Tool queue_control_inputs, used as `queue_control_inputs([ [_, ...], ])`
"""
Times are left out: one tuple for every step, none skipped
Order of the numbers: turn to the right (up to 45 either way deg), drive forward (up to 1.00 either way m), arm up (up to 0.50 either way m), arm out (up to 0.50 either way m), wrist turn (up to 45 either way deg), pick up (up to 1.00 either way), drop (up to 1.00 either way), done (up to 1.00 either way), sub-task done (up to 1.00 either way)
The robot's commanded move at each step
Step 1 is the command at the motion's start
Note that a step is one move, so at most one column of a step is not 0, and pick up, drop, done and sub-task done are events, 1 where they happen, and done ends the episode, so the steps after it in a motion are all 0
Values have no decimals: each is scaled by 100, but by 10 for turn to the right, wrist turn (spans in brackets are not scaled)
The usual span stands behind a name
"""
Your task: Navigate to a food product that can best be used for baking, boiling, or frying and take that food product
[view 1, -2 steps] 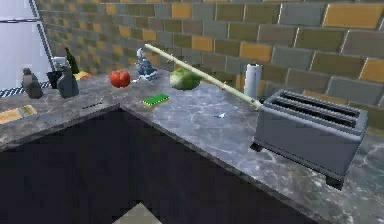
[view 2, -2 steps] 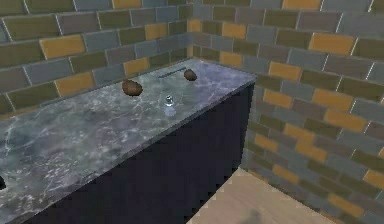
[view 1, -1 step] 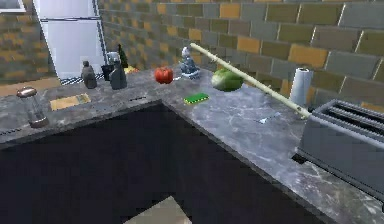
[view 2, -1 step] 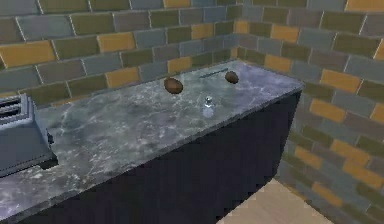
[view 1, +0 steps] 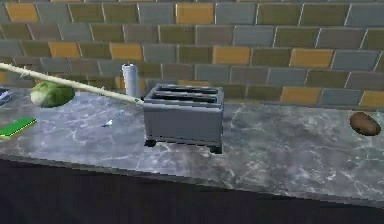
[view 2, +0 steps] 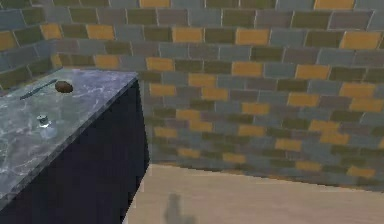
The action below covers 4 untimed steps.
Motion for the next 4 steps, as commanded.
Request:
queue_control_inputs([
  [450, 0, 0, 0, 0, 0, 0, 0, 0],
  [60, 0, 0, 0, 0, 0, 0, 0, 0],
  [0, 40, 0, 0, 0, 0, 0, 0, 0],
  [-450, 0, 0, 0, 0, 0, 0, 0, 0],
])
